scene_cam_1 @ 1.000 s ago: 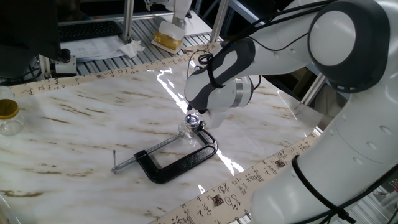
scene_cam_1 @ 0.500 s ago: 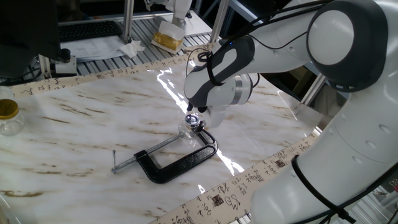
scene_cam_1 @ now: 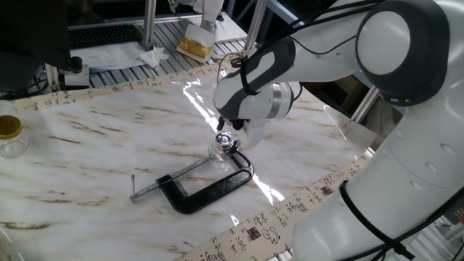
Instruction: Unscrew the lid from the jar
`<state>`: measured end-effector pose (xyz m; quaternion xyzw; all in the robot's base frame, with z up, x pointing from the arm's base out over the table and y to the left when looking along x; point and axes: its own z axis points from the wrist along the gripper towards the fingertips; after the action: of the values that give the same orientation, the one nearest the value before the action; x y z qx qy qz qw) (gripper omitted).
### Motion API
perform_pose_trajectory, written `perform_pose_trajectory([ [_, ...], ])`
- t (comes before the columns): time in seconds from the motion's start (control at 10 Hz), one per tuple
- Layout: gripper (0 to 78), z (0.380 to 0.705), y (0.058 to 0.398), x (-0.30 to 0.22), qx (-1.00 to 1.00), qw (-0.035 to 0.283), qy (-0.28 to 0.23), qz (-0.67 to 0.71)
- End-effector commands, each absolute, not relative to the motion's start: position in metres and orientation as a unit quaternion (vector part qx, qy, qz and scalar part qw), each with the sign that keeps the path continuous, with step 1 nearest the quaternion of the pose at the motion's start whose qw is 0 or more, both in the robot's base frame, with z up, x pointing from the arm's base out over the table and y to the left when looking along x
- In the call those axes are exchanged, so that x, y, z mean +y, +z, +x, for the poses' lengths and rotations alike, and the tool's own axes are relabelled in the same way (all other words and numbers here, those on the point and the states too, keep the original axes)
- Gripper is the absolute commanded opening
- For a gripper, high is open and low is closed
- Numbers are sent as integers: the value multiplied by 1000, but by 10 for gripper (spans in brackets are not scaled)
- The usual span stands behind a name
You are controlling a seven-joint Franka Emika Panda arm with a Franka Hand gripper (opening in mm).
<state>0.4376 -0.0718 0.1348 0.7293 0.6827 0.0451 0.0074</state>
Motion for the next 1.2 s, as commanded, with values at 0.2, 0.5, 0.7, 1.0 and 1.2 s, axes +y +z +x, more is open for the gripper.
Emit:
perform_pose_trajectory([
  [0.2, 775, 439, 135, -72, 687, 8, 45, 726],
  [0.5, 775, 439, 134, -72, 688, 8, 44, 724],
  [0.7, 775, 439, 134, -72, 691, 9, 43, 721],
  [1.0, 775, 440, 133, -71, 696, 12, 41, 717],
  [1.2, 775, 440, 133, -71, 699, 13, 40, 713],
])
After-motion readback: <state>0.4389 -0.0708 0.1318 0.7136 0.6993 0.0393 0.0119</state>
